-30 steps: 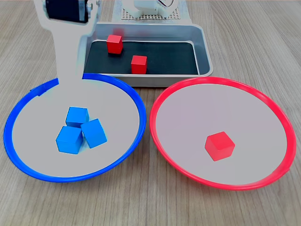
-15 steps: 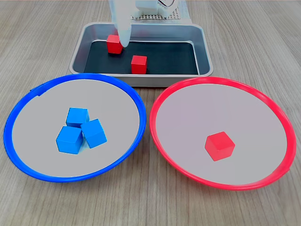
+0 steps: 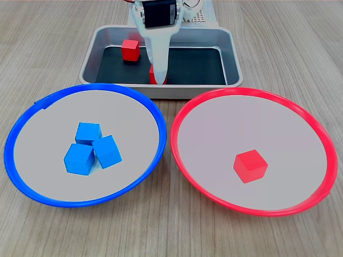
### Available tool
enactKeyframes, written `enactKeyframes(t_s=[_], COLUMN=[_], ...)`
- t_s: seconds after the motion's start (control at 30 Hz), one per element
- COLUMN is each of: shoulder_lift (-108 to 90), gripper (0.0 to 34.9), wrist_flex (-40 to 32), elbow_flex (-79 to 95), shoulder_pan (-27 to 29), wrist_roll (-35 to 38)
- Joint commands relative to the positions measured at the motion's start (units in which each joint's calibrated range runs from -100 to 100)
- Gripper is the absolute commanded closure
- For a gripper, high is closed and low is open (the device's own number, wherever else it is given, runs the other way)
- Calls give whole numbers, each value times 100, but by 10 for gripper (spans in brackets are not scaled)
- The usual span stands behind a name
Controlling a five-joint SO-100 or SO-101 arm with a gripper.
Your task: Resolve any anomalies and move all blocks to matching dishes
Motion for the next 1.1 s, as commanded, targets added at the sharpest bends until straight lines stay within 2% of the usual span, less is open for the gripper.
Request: enactKeyframes(t_s=[0.0, 0.13, 0.17, 0.27, 0.4, 0.5, 0.6, 0.67, 0.77, 0.83, 0.9, 1.07], shoulder_lift=[98, 277, 286, 175, -183, -235, 149, 448, 934, 1249, 1411, 1454], gripper=[236, 324, 335, 342, 343, 344, 345, 342, 335, 325, 307, 213], wrist_flex=[-118, -201, -201, -110, 426, 1054, 1211, 1012, 311, -432, -729, -936], elbow_flex=[-75, -258, -303, -458, -977, -2060, -3307, -3781, -4008, -3853, -3708, -3471], shoulder_pan=[-206, -347, -366, -413, -658, -1035, -1392, -1524, -1693, -1769, -1816, -1882], wrist_roll=[-59, -78, -78, -73, -103, -303, -581, -713, -806, -791, -752, -689])
